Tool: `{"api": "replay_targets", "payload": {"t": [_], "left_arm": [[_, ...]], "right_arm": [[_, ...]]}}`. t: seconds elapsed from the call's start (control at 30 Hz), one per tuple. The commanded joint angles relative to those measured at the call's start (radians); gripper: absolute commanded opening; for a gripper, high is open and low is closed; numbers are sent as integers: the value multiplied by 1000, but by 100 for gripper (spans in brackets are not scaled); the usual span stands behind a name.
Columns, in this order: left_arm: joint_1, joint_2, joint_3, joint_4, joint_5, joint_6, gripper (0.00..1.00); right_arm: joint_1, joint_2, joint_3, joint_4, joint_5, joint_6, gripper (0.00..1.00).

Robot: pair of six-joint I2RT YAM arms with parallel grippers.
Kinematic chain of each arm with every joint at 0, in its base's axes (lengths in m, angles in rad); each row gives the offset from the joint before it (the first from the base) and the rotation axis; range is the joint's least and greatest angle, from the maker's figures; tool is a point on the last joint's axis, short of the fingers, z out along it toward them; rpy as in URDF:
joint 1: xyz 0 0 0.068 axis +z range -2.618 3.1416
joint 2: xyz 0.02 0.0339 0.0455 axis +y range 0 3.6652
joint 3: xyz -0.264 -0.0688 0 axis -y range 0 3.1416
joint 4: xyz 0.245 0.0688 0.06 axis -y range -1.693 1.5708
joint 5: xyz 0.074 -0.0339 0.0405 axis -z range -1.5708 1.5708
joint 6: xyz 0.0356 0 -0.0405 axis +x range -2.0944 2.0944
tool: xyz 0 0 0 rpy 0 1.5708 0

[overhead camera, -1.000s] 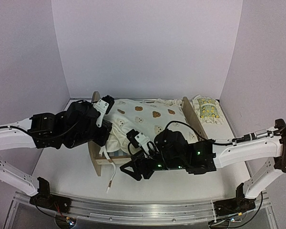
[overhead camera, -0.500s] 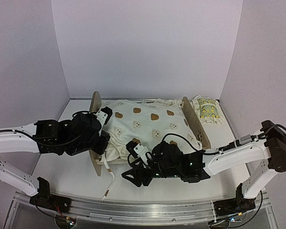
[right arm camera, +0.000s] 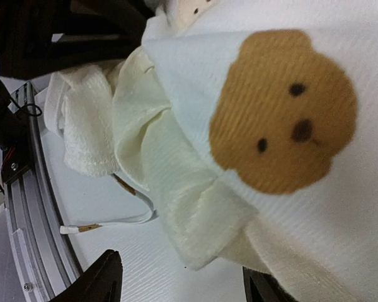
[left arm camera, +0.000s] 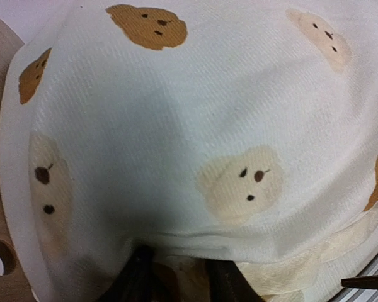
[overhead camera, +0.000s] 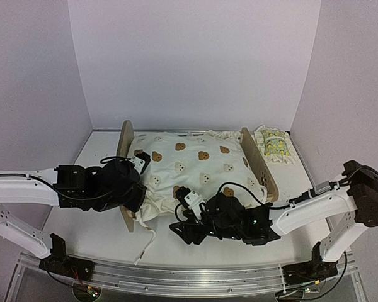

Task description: Set up the pet bed

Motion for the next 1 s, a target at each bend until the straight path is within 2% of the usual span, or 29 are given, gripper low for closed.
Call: {"api": "replay_targets", "payload": {"t": [0.0,0.17,0.3,0.37,0.53,0.7,0.83,0.97], "left_arm": [[1,3,65,-58,1,-39,46],[-3,-5,114,-123,22,-69,61],[-13,-5,169,-171,38,-86,78],[-20,-8,202,-193,50,-92,87],[-27,-33,261,-268,31,-120,99],[-27,-76,262,-342,-26,-165,97],[-27,-106,254,-399,-59,-207,88],[-27,-131,239,-451,-89,-254,86]], "right_arm": [[4,-41,11,15,67,-4,67],[4,-22,18,5,-43,-14,67],[4,-1,16,4,-118,-30,67],[4,6,14,4,-136,-35,67],[4,14,12,5,-126,-51,66],[5,39,61,22,-230,-55,64],[13,67,136,28,-355,-63,56],[21,108,203,33,-388,-73,50]]}}
